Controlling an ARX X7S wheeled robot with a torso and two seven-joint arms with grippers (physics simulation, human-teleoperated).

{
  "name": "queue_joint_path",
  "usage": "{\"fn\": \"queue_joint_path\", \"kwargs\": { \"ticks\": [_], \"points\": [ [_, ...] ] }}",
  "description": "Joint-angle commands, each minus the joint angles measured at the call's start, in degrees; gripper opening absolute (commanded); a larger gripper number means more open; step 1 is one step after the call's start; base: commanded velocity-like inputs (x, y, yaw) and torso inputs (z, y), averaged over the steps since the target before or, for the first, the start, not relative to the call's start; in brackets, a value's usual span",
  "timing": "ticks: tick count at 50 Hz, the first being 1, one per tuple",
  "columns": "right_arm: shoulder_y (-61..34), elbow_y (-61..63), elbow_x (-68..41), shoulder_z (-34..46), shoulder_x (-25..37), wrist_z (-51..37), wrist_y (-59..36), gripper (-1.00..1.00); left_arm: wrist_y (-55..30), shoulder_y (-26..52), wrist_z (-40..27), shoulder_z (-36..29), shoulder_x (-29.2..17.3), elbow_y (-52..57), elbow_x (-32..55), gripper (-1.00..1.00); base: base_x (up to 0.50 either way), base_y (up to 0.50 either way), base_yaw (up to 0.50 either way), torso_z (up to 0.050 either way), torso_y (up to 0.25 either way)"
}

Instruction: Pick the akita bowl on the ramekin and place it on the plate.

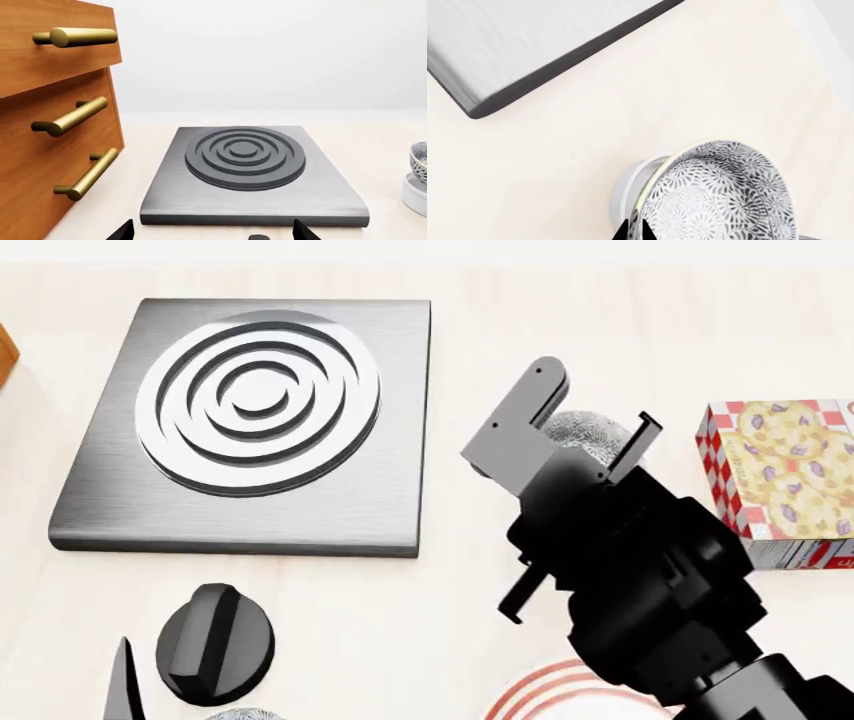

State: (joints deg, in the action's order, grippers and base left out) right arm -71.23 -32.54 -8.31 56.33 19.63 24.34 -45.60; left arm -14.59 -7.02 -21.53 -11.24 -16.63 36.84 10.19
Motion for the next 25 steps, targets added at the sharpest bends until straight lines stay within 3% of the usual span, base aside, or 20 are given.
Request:
{"fn": "queue_joint_path", "kwargs": {
  "ticks": [1,25],
  "points": [
    [-0.13,4.14,0.72,0.38,1.45,1.42,-2.17,-1.00,3.40,-1.12,1.17,1.04,-0.08,-0.10,1.79,1.00,0.00,0.00,0.00,0.000,0.000],
    [-3.91,23.82,-0.60,2.38,9.52,6.37,-16.67,-1.00,4.05,-1.36,0.93,-0.22,-0.41,-0.22,2.65,1.00,0.00,0.00,0.00,0.000,0.000]
  ]
}}
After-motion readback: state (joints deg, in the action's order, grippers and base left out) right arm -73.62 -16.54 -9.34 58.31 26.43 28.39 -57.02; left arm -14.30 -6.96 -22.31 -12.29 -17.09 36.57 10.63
